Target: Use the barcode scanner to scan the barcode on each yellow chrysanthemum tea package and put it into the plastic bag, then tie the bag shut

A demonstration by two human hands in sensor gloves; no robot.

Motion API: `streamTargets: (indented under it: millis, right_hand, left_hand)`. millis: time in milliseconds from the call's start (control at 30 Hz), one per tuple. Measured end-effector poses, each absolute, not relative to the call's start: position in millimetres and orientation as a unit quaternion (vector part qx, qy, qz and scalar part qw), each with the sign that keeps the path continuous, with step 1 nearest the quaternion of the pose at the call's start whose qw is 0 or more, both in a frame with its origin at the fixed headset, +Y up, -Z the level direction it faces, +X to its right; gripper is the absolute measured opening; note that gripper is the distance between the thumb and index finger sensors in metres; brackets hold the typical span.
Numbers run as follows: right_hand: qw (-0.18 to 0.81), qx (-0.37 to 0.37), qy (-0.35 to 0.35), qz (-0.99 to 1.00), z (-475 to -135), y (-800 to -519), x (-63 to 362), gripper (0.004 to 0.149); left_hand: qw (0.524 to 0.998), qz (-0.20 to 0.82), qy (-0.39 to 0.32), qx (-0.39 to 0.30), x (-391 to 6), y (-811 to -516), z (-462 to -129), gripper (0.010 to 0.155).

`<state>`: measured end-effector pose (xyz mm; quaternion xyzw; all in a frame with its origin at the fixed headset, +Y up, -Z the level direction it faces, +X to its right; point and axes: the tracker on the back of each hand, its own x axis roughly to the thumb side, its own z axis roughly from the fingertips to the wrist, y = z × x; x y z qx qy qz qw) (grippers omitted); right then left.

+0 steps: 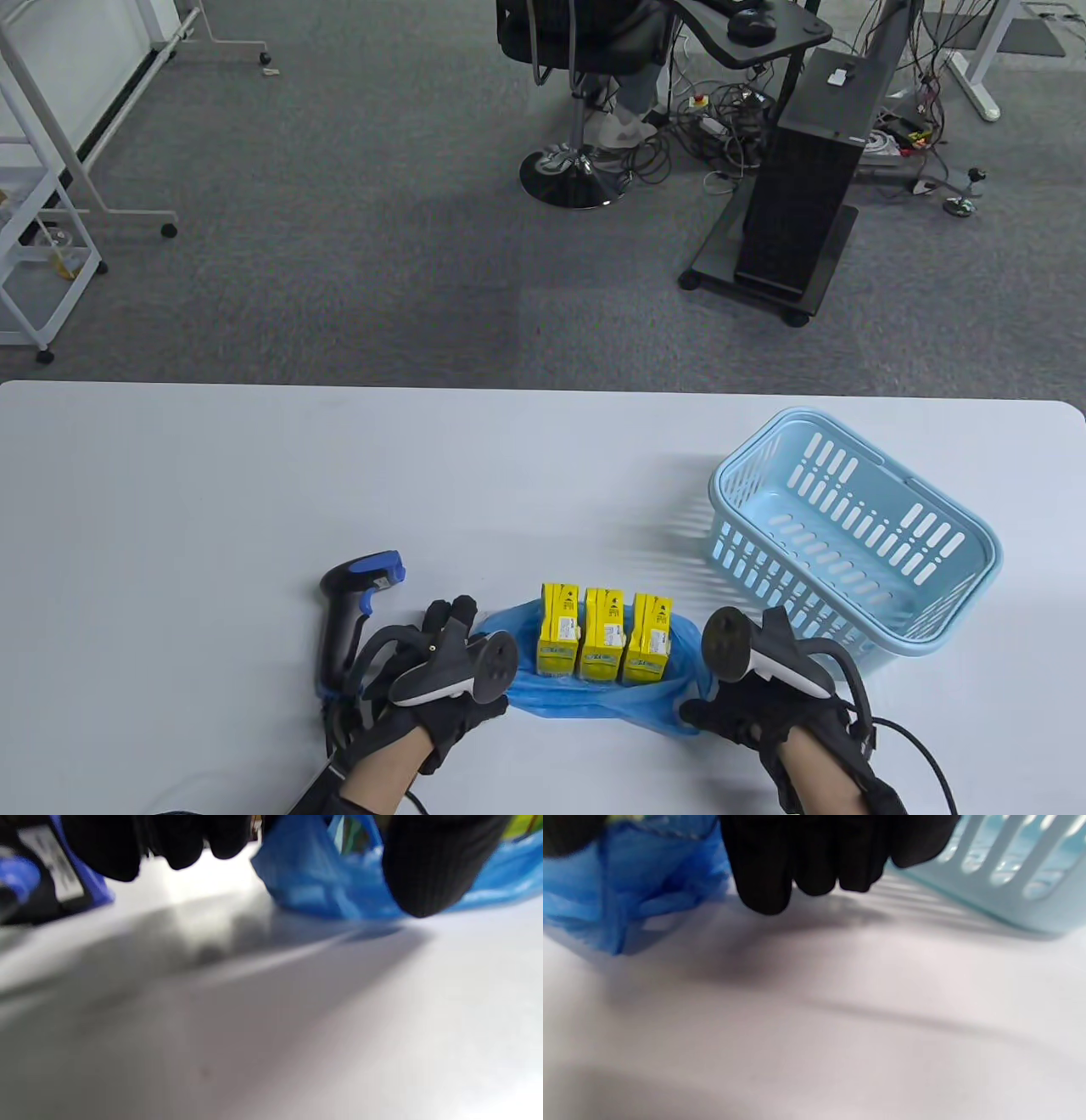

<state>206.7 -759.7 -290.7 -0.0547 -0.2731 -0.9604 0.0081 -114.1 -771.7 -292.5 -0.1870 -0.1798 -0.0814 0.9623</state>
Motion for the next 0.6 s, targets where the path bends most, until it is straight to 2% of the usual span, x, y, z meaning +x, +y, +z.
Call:
streamTargets:
  millis: [67,133,200,233,367,500,600]
  right_hand:
    - [0.012,-0.053,-0.271,-0.961,-291.1,-766.5,203.3,0.091]
    - [0.036,-0.05,-0.244,-0.968,-292.6,-768.8,200.1,0.084]
    - [0.038,-0.051,-0.211,-0.975,-293.8,-769.2,196.9,0.063]
    - [0.035,-0.063,-0.193,-0.978,-294.5,-769.2,195.8,0.047]
    - [0.021,-0.085,-0.172,-0.981,-293.2,-759.1,194.4,0.044]
    - [-0.022,-0.094,-0.14,-0.986,-290.3,-732.7,195.4,0.043]
    - [-0.044,-0.092,-0.095,-0.99,-288.6,-714.6,199.3,0.043]
  left_hand:
    - [0.966,-0.059,-0.177,-0.177,-115.5,-773.1,-293.9,0.08]
    - [0.973,-0.051,-0.163,-0.158,-115.6,-773.9,-294.1,0.073]
    - [0.975,-0.064,-0.162,-0.136,-113.7,-775.4,-292.9,0.066]
    - [0.975,-0.072,-0.166,-0.131,-112.8,-775.5,-293.1,0.06]
    - [0.978,-0.027,-0.163,-0.129,-116.2,-768.4,-295.6,0.044]
    - [0.975,0.122,-0.143,-0.117,-133.4,-741.8,-297.1,0.043]
    - [0.966,0.183,-0.147,-0.108,-142.3,-725.9,-297.0,0.041]
